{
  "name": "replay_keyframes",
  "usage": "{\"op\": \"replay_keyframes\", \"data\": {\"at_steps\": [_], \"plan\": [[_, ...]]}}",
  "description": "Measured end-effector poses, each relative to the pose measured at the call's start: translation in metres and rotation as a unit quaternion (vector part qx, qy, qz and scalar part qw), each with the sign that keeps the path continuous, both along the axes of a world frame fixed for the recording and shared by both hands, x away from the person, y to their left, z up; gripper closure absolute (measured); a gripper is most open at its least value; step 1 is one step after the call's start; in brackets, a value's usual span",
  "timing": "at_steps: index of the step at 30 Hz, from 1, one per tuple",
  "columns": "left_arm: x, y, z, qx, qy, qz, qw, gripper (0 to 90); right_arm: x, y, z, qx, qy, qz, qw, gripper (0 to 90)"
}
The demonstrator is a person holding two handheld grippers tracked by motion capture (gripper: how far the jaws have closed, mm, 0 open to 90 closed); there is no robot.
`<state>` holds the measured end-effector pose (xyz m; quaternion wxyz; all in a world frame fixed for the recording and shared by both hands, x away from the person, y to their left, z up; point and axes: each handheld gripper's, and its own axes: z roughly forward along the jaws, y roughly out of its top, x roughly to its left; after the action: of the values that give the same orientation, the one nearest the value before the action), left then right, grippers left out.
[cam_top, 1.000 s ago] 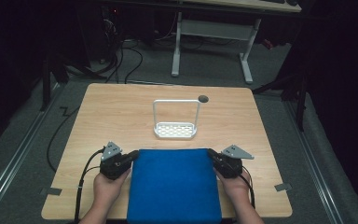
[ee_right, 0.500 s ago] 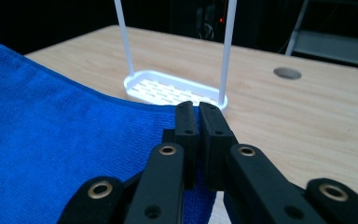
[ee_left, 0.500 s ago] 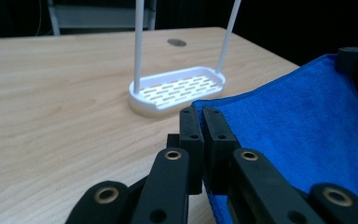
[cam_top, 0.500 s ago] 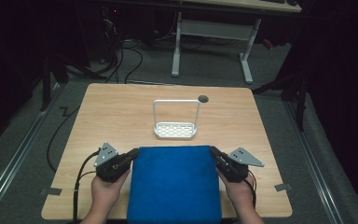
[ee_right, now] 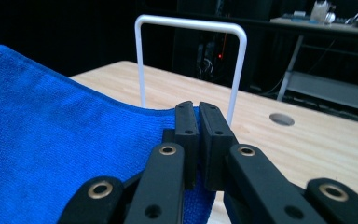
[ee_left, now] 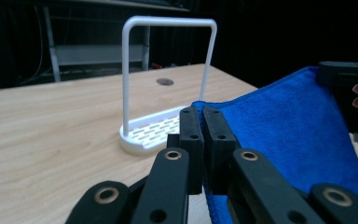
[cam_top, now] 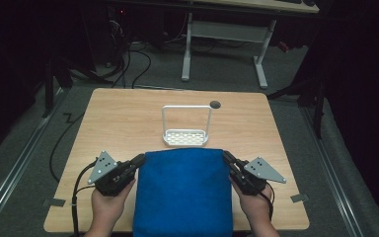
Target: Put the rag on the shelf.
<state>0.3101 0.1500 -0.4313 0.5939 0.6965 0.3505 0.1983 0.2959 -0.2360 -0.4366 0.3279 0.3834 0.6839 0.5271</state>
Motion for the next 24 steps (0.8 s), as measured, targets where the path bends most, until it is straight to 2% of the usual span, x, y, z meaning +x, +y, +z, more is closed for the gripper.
{"op": "replay_keyframes", "data": {"at_steps": [1, 5, 6, 8, 11, 20, 21, 24], "plan": [[-0.002, 0.001, 0.004, -0.002, -0.008, 0.002, 1.0000, 87.7, -0.001, 0.000, 0.005, 0.001, -0.010, 0.002, 0.9999, 87.4], [-0.005, 0.003, 0.011, -0.009, -0.018, 0.004, 0.9998, 87.8, -0.004, 0.000, 0.010, 0.009, -0.014, 0.003, 0.9999, 87.4], [-0.007, 0.005, 0.015, -0.012, -0.025, 0.004, 0.9996, 87.7, -0.005, 0.000, 0.016, 0.009, -0.028, 0.005, 0.9996, 87.4], [-0.007, 0.005, 0.019, -0.012, -0.032, 0.005, 0.9994, 87.8, -0.007, 0.000, 0.021, 0.013, -0.034, 0.004, 0.9993, 87.4], [-0.005, 0.005, 0.026, -0.012, -0.042, 0.003, 0.9990, 88.0, -0.007, 0.001, 0.031, 0.014, -0.045, 0.008, 0.9988, 87.4], [0.001, 0.010, 0.052, -0.030, -0.071, 0.008, 0.9970, 88.1, -0.003, 0.002, 0.055, 0.023, -0.072, 0.012, 0.9971, 87.5], [0.003, 0.011, 0.057, -0.031, -0.077, 0.009, 0.9965, 88.2, -0.002, 0.003, 0.063, 0.022, -0.082, 0.014, 0.9963, 87.6], [0.006, 0.012, 0.065, -0.033, -0.086, 0.011, 0.9957, 88.2, 0.000, 0.003, 0.072, 0.026, -0.092, 0.014, 0.9953, 87.6]]}}
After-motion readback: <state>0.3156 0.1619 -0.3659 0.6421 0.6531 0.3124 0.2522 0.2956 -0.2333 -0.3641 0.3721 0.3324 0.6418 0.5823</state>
